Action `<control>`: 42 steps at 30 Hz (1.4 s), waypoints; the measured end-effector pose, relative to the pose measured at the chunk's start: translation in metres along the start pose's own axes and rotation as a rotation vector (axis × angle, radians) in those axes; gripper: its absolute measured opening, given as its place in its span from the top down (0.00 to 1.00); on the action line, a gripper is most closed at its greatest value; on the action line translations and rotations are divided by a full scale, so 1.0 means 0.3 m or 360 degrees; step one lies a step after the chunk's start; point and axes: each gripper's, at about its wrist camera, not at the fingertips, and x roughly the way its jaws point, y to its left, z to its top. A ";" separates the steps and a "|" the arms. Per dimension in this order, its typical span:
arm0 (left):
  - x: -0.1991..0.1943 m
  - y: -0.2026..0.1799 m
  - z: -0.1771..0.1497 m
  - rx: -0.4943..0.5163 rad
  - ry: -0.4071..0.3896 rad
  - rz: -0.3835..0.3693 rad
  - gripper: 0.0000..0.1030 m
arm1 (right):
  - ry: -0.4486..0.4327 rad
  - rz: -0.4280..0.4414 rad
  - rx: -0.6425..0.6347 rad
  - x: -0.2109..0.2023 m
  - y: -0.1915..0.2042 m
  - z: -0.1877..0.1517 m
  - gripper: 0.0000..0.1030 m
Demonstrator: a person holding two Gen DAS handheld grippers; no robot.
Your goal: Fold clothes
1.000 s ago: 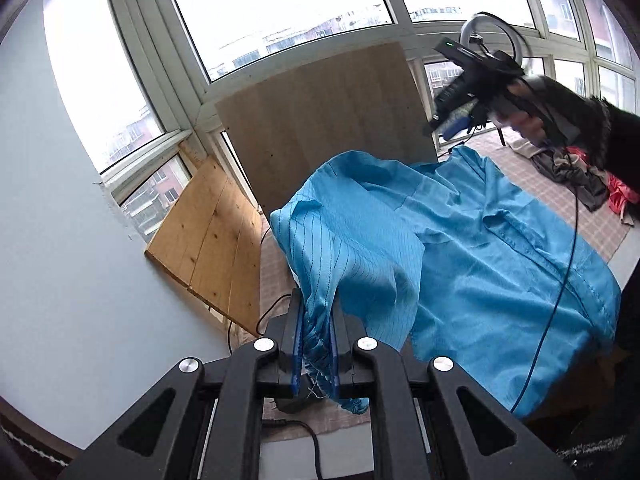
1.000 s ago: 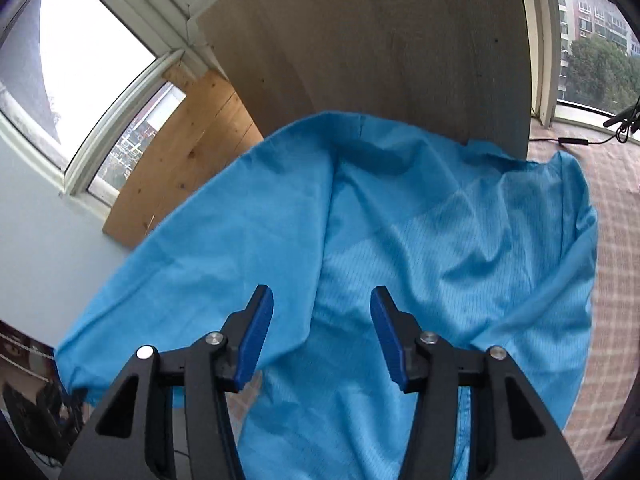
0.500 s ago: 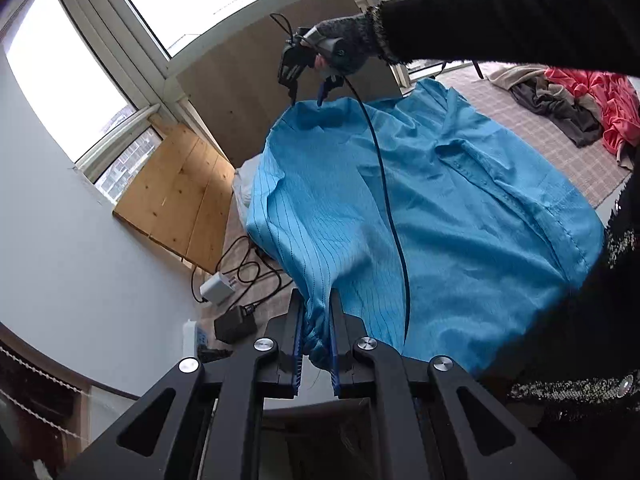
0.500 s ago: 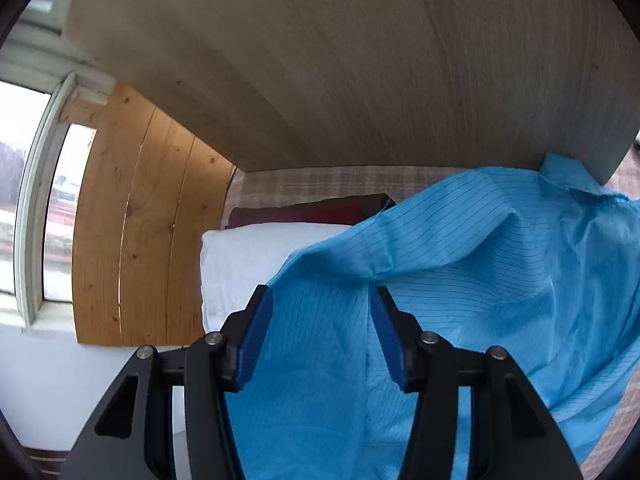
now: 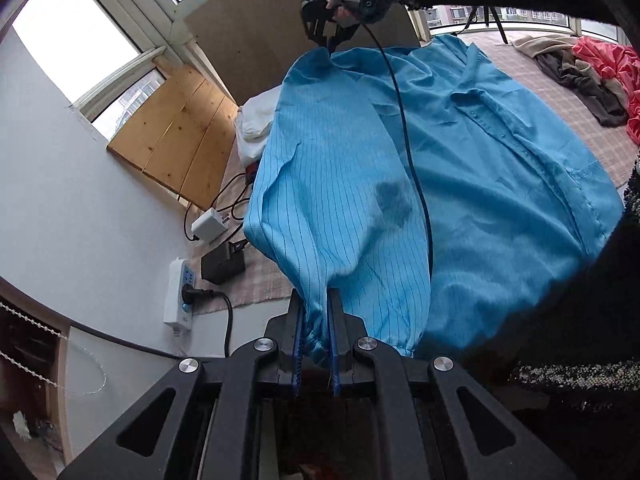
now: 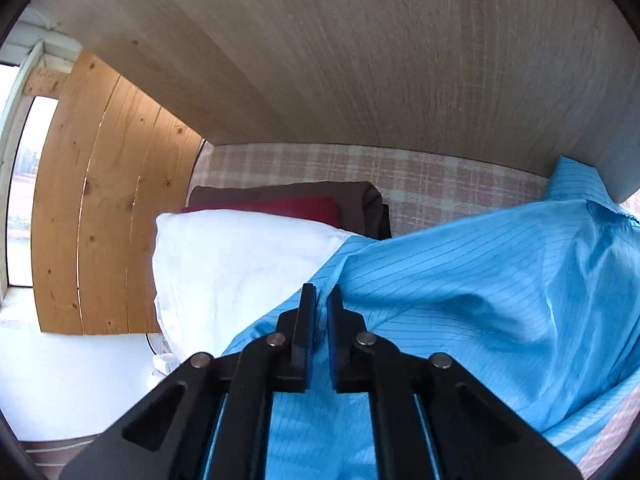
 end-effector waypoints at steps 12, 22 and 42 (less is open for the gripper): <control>-0.147 -0.164 -0.152 0.0134 0.0091 -0.0414 0.69 | -0.0083 -0.0521 -0.0181 -0.270 -0.376 -0.220 0.80; -0.015 -0.105 -0.260 -0.0307 0.0101 -0.0540 0.69 | -0.0114 -0.0233 -0.0591 -0.385 -0.128 -0.616 0.67; 0.401 -0.052 -0.233 -0.0660 0.0197 -0.0647 0.63 | 0.0071 -0.0577 -0.1134 0.062 0.336 -0.605 0.53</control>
